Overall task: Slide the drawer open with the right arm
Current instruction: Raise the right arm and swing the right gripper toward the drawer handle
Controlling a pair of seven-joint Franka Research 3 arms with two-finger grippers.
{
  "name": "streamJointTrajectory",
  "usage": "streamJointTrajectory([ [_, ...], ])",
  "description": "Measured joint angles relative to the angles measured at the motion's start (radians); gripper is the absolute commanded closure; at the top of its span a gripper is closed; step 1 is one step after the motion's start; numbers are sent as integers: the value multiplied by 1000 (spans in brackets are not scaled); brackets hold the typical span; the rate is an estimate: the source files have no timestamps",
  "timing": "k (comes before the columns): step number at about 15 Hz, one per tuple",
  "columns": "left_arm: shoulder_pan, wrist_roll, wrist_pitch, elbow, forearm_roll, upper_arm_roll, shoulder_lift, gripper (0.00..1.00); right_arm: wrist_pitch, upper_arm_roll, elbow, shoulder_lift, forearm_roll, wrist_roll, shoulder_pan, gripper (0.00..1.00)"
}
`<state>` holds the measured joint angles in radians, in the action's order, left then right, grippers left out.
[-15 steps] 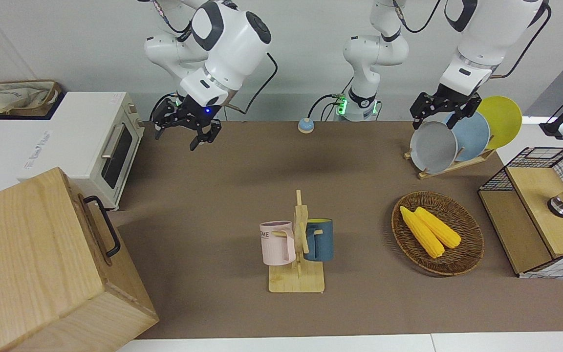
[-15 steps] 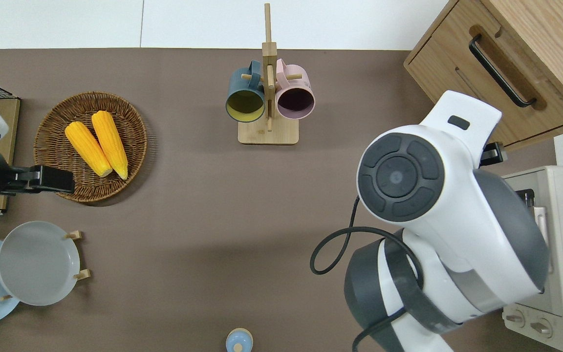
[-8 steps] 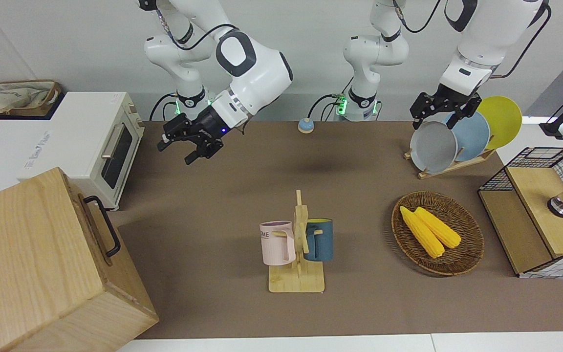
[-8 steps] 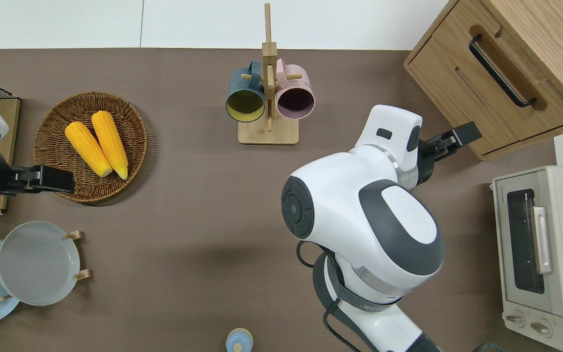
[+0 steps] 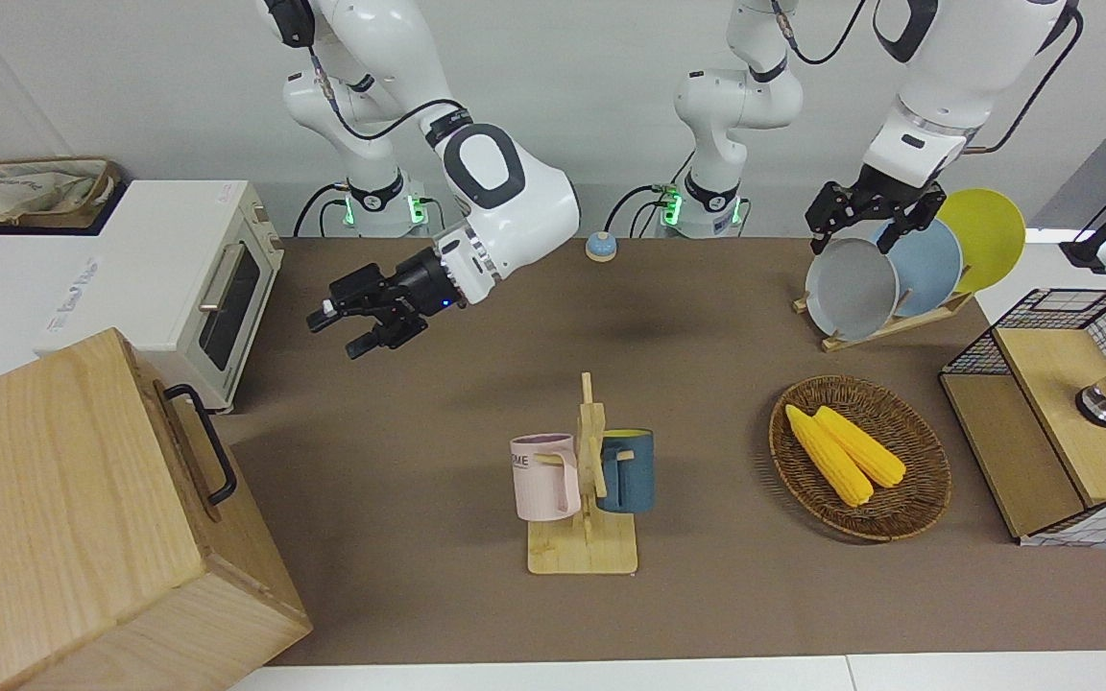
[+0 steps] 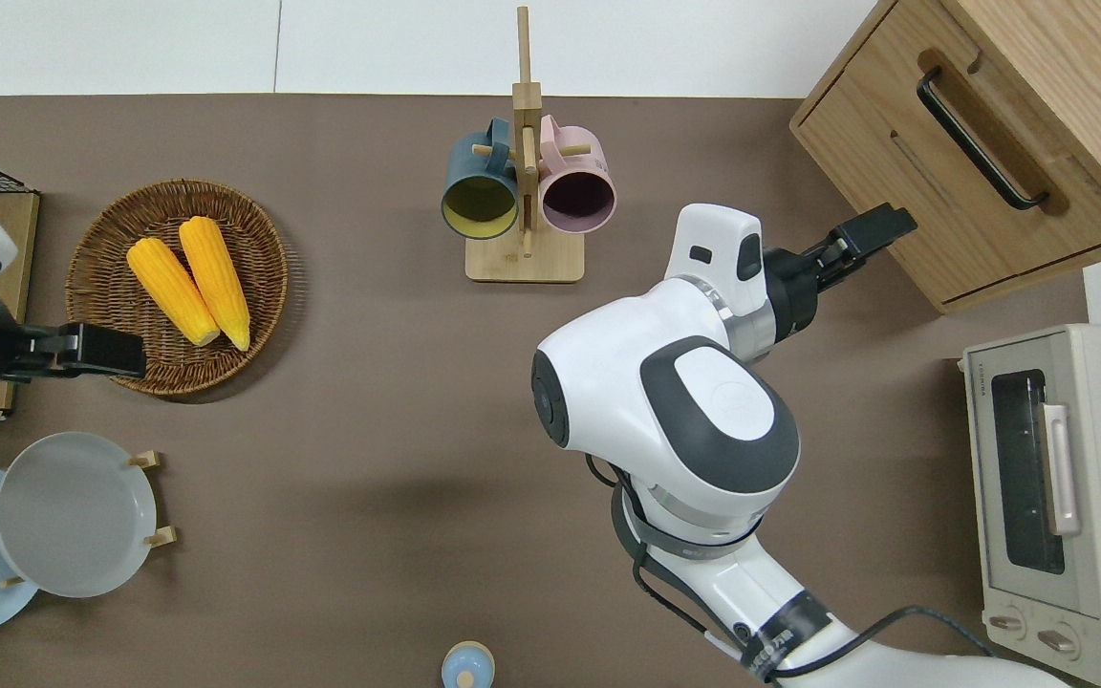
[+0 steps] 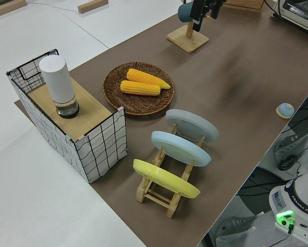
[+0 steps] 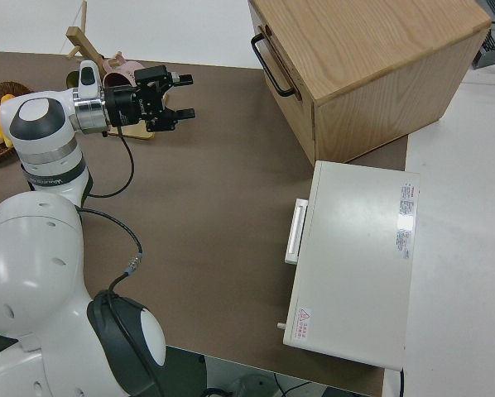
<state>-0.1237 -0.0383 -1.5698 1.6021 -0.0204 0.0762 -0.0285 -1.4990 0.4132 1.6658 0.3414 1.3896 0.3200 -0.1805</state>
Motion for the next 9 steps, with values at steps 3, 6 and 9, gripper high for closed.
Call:
streamJointTrajectory([
  [3,0,0,0,0,0,0,0,2,3,0,0,17,54,0,0,23],
  [6,0,0,0,0,0,0,0,2,3,-6,0,39,117,0,6,25],
  [9,0,0,0,0,0,0,0,5,1,-11,0,53,152,14,20,25],
])
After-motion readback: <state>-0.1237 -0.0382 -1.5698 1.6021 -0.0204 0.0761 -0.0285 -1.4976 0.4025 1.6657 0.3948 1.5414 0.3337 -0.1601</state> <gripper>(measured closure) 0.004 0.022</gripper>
